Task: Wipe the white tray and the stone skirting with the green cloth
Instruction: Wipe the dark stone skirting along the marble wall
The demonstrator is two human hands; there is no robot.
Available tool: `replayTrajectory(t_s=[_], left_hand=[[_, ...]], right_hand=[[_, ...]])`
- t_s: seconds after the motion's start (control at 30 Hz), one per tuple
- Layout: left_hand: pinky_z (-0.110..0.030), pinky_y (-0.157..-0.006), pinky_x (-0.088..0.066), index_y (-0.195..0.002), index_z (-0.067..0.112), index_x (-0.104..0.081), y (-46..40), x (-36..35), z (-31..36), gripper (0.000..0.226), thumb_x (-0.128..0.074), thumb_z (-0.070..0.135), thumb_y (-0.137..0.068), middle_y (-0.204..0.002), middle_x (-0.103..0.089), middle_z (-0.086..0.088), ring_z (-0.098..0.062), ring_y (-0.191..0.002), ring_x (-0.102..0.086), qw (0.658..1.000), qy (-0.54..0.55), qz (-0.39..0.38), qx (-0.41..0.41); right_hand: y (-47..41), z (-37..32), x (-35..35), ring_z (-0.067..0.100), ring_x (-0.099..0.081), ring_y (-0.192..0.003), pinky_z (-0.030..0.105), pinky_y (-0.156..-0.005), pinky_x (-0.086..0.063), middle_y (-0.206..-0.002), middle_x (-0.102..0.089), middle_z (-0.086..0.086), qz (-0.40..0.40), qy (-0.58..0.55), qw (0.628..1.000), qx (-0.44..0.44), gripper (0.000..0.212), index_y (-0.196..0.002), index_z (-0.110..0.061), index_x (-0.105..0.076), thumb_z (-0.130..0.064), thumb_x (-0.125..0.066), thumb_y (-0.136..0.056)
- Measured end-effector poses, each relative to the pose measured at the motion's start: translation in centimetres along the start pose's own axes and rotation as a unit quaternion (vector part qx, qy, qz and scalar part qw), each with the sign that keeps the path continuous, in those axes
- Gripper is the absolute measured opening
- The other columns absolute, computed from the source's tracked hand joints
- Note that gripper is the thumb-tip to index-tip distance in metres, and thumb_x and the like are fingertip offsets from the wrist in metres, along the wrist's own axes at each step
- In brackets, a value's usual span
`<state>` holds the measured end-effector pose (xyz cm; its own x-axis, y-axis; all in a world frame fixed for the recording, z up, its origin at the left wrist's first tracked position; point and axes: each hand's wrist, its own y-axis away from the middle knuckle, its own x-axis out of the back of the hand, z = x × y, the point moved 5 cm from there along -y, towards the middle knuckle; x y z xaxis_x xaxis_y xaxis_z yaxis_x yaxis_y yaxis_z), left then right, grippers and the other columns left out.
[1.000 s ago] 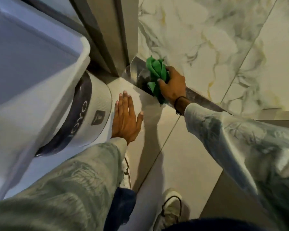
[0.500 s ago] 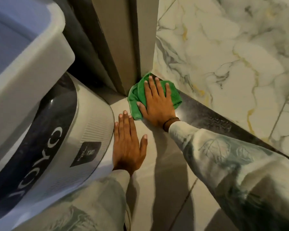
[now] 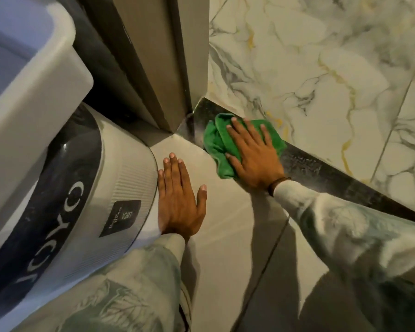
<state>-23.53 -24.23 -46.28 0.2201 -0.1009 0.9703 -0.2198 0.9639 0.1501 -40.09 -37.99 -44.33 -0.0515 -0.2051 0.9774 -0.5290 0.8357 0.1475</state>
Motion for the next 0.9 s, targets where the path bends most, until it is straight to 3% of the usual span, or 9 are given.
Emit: replayTrajectory(t_s=[0.1,0.17,0.33,0.47,0.57,0.7,0.77,0.83,0.9], left_hand=[[-0.054,-0.134,-0.011,-0.166,-0.001,-0.006,-0.2,0.0,0.1,0.083,-0.028,0.051,-0.105,-0.177,-0.002,-0.023,-0.037,-0.165,-0.003,1.000,-0.011,-0.002,0.001],[-0.055,-0.133,-0.012,-0.166,-0.001,-0.007,-0.3,0.0,0.2,0.083,-0.028,0.051,-0.105,-0.177,-0.004,-0.023,-0.038,-0.164,-0.005,1.000,-0.008,-0.001,0.000],[-0.056,-0.133,-0.014,-0.167,0.000,-0.004,-0.3,-0.6,-0.1,0.085,-0.024,0.054,-0.104,-0.177,-0.002,-0.022,-0.038,-0.165,-0.004,1.000,-0.018,0.001,0.001],[-0.054,-0.134,-0.011,-0.167,0.001,-0.004,-0.1,-0.6,-0.1,0.085,-0.021,0.057,-0.105,-0.177,-0.002,-0.022,-0.039,-0.164,-0.004,1.000,-0.029,0.004,-0.004],[-0.054,-0.134,-0.010,-0.167,0.001,-0.005,-0.1,-0.4,0.0,0.085,-0.021,0.058,-0.105,-0.177,-0.003,-0.022,-0.040,-0.164,-0.006,0.999,-0.032,0.005,-0.007],[-0.056,-0.133,-0.011,-0.166,-0.002,-0.008,-0.1,-0.1,0.3,0.085,-0.025,0.053,-0.104,-0.176,-0.007,-0.025,-0.043,-0.163,-0.010,1.000,-0.025,0.014,0.000],[-0.056,-0.133,-0.012,-0.166,-0.002,-0.009,0.0,0.0,0.2,0.085,-0.023,0.055,-0.104,-0.176,-0.007,-0.025,-0.044,-0.163,-0.010,0.999,-0.034,0.016,-0.003],[-0.054,-0.133,-0.010,-0.166,-0.001,-0.008,0.0,0.0,0.1,0.086,-0.021,0.057,-0.103,-0.176,-0.006,-0.024,-0.043,-0.163,-0.009,0.999,-0.034,0.012,-0.009],[-0.054,-0.134,-0.010,-0.166,-0.001,-0.008,0.1,0.1,0.2,0.086,-0.021,0.057,-0.103,-0.176,-0.005,-0.024,-0.043,-0.163,-0.008,0.999,-0.029,0.011,-0.012]], right_hand=[[-0.6,3.8,0.5,0.027,-0.013,-0.158,0.057,-0.126,-0.008,-0.170,-0.018,0.002,0.020,-0.027,0.983,-0.180,0.071,-0.160,-0.019,-0.021,-0.054,-0.033,-0.100],[-2.9,1.9,0.7,0.029,-0.010,-0.158,0.059,-0.126,-0.003,-0.171,-0.015,0.004,0.021,-0.054,0.972,-0.227,0.073,-0.161,-0.016,-0.019,-0.056,-0.033,-0.100],[1.4,-0.6,-0.3,0.023,-0.011,-0.159,0.054,-0.127,-0.005,-0.170,-0.021,-0.001,0.003,-0.005,1.000,-0.029,0.071,-0.160,-0.021,-0.023,-0.058,-0.032,-0.100],[8.3,7.1,0.1,0.022,-0.009,-0.159,0.053,-0.127,-0.005,-0.171,-0.016,-0.002,0.036,-0.018,0.972,-0.232,0.069,-0.161,-0.021,-0.020,-0.054,-0.033,-0.102],[6.2,7.1,0.3,0.025,-0.004,-0.159,0.056,-0.127,-0.002,-0.171,-0.011,0.001,0.038,-0.052,0.937,-0.343,0.071,-0.162,-0.019,-0.016,-0.054,-0.031,-0.102],[5.0,2.8,0.0,0.022,-0.003,-0.160,0.055,-0.127,-0.002,-0.171,-0.013,-0.001,0.001,-0.026,0.990,-0.140,0.072,-0.162,-0.021,-0.015,-0.057,-0.031,-0.101],[9.2,4.6,-0.7,0.020,-0.007,-0.159,0.054,-0.127,-0.005,-0.170,-0.021,-0.002,-0.001,-0.021,0.992,-0.122,0.069,-0.161,-0.024,-0.020,-0.056,-0.033,-0.101],[15.2,9.0,-1.0,0.021,-0.010,-0.159,0.053,-0.128,-0.005,-0.169,-0.022,-0.001,0.043,-0.027,0.966,-0.255,0.067,-0.160,-0.023,-0.023,-0.053,-0.036,-0.101],[19.9,13.4,-0.8,0.024,-0.014,-0.158,0.055,-0.127,-0.006,-0.169,-0.021,0.000,0.075,-0.043,0.897,-0.434,0.068,-0.160,-0.020,-0.024,-0.050,-0.039,-0.101]])
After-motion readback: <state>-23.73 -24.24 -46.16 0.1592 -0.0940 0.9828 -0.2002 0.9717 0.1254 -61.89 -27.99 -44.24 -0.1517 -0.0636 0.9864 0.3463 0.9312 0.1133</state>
